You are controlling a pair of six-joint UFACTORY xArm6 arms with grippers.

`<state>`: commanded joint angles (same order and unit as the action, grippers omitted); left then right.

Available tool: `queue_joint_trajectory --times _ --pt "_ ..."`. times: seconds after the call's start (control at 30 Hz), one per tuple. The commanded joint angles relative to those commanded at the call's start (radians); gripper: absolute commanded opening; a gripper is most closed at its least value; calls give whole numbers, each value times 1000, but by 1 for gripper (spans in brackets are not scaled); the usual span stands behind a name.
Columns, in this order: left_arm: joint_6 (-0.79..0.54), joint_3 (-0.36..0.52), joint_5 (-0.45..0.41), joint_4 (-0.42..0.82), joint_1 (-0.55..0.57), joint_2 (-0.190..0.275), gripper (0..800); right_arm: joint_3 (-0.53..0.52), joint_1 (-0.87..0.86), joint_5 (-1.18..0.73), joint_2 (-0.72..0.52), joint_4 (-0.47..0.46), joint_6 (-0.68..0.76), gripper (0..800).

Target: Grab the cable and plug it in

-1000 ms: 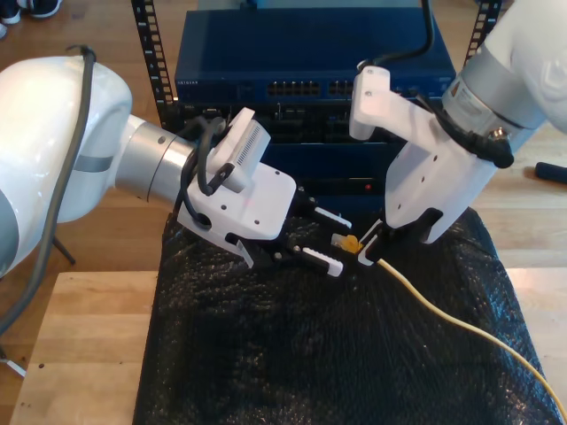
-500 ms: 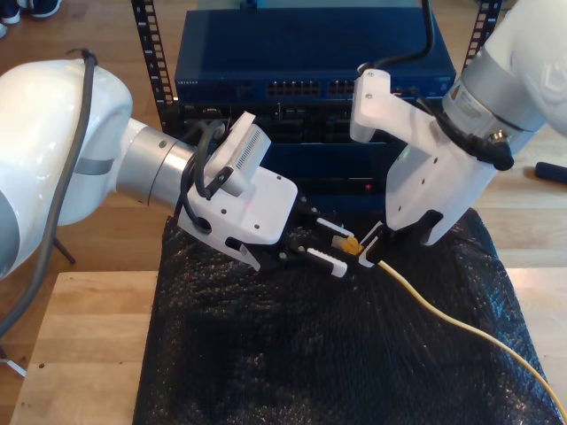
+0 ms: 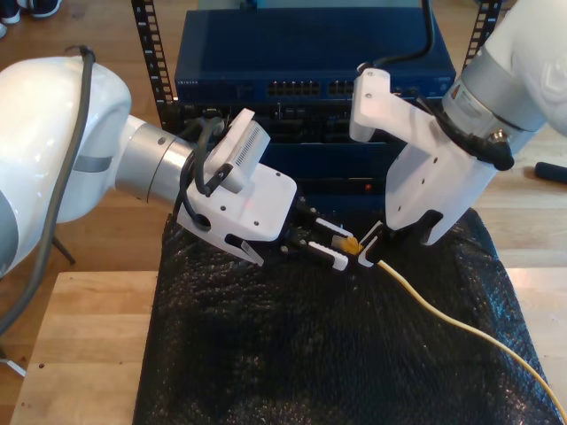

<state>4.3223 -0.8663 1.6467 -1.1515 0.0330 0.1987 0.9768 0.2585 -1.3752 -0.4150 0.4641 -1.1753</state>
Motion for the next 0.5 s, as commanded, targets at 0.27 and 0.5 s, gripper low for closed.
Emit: queue_joint_trajectory --times 0.27,0.5 --pt "3 3 -2 0 0 0 195 0 0 0 0 0 0 12" --pt "26 2 -9 0 -3 2 15 -2 0 0 0 0 2 113"
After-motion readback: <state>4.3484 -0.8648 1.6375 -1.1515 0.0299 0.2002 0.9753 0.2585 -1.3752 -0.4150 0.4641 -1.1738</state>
